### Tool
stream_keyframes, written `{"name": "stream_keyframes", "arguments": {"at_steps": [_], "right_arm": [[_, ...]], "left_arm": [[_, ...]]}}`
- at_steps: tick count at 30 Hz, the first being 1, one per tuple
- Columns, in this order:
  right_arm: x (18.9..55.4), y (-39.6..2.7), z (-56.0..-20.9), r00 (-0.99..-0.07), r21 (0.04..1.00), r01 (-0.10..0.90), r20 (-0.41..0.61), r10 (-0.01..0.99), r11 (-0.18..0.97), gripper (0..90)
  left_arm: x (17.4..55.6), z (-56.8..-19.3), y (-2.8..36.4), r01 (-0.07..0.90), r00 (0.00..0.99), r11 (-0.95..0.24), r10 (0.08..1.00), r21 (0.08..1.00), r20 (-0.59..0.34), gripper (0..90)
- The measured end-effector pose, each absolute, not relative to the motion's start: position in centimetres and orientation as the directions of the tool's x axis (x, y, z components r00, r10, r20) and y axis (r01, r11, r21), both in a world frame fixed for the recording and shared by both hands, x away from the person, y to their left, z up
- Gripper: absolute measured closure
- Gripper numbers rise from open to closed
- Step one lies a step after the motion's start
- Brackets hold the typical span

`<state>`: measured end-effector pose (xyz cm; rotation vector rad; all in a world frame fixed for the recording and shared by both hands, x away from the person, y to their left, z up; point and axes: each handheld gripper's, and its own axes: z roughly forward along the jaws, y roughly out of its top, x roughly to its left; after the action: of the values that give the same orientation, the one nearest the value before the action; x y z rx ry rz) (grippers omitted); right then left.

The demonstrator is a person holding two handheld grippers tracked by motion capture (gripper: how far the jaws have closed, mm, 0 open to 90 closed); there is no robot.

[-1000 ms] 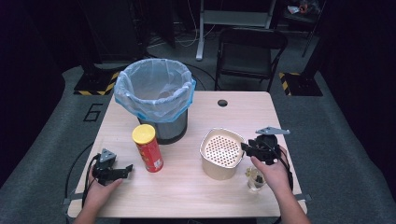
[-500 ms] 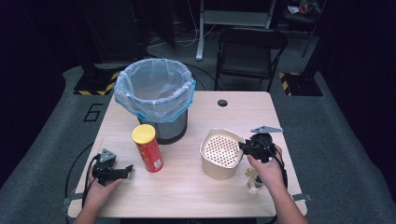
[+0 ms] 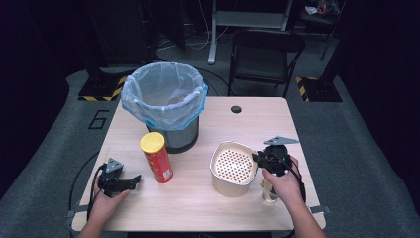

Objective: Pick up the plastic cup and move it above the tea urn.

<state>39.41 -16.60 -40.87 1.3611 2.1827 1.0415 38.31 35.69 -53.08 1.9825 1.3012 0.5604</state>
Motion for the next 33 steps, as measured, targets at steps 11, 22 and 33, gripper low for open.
{"name": "stream_keyframes", "arguments": {"at_steps": [11, 22, 33], "right_arm": [[38.4, -16.6, -40.6, -0.513, 0.748, 0.593, 0.065, 0.856, 0.298, 75.3], [38.5, -16.5, -40.9, -0.562, 0.759, 0.575, 0.094, 0.822, 0.306, 77.9], [37.1, -16.3, -39.7, -0.57, 0.81, 0.505, 0.053, 0.82, 0.299, 59.8]], "left_arm": [[38.3, -53.1, 35.7, 0.616, 0.404, -0.259, 0.914, 0.744, -0.017, 13.1], [38.3, -53.1, 35.7, 0.617, 0.404, -0.259, 0.915, 0.743, -0.017, 13.1], [38.3, -53.1, 35.7, 0.616, 0.404, -0.259, 0.915, 0.744, -0.017, 13.1]]}}
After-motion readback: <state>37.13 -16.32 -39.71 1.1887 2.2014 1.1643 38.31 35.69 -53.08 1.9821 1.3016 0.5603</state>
